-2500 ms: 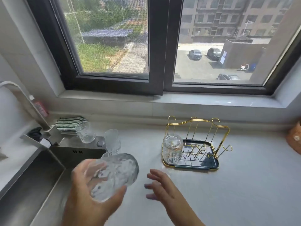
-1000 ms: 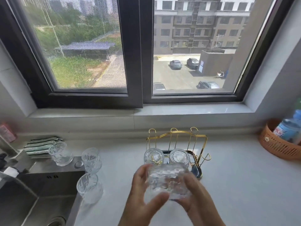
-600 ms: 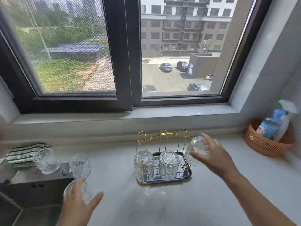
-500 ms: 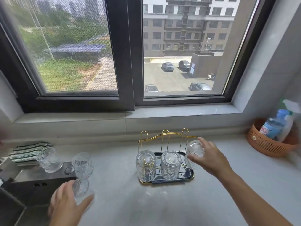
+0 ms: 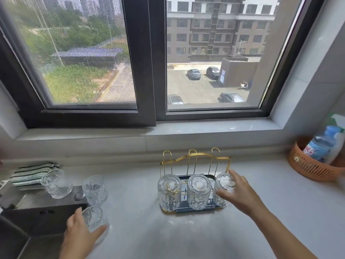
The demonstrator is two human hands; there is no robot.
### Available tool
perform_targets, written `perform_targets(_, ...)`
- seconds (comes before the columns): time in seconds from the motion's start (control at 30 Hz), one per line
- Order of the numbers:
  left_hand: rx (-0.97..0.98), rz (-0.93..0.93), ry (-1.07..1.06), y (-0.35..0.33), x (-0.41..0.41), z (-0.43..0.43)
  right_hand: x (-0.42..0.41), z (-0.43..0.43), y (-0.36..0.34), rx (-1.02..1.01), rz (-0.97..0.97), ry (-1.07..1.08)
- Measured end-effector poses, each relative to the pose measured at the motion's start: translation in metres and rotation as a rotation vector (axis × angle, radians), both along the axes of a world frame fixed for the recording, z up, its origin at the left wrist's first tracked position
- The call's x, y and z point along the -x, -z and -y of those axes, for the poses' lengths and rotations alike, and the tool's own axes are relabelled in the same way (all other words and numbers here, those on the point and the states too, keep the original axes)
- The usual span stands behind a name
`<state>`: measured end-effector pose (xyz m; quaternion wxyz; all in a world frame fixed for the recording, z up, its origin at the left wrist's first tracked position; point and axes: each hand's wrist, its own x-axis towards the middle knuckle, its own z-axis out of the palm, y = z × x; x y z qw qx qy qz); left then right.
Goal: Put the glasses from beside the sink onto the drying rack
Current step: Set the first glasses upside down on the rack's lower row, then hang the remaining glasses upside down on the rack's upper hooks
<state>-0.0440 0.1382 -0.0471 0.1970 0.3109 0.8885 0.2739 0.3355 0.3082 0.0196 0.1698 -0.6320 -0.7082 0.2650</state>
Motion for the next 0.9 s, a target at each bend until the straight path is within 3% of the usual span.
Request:
perform_targets(0.17, 0.023, 0.022, 0.007, -0.013, -0.008, -0.004, 0.001, 0.008, -0.004, 0.023, -0.101, -0.004)
perform_targets(0.27, -0.158, -0.103, 0.049, -0.034, -0.025, 0.007, 0.008, 0.027, -0.017, -0.299, -0.218, 0.047)
perform_targets(0.37, -0.396, 0.263, 0.015, -0.063, -0.043, 0.012, 0.036, 0.058, -0.036, -0.497, -0.429, -0.095)
perform_targets(0.43, -0.626, 0.456, -0.049, -0.078, -0.056, 0.007, 0.064, 0.077, -0.043, -0.363, -0.524, -0.253)
perform_targets(0.57, -0.824, 0.768, 0.153, -0.106, -0.101, -0.009, 0.119, 0.098, -0.059, 0.286, -0.821, -0.454)
perform_targets(0.6, -0.866, 0.802, 0.196, -0.113, -0.109, -0.013, 0.124, 0.095, -0.063, 0.375, -0.938, -0.445)
perform_targets(0.67, -0.887, 0.824, 0.249, -0.117, -0.114, -0.02, 0.127, 0.085, -0.073, 0.363, -1.092, -0.406)
perform_targets(0.73, -0.848, 0.779, 0.289, -0.111, -0.109, -0.028, 0.127, 0.066, -0.087, 0.176, -1.001, -0.35)
perform_targets(0.83, -0.797, 0.736, 0.18, -0.089, -0.085, -0.032, 0.132, 0.015, -0.109, -0.173, -0.562, -0.313)
perform_targets(0.9, -0.728, 0.722, 0.039, -0.072, -0.067, -0.032, 0.144, -0.022, -0.121, -0.285, -0.285, -0.309)
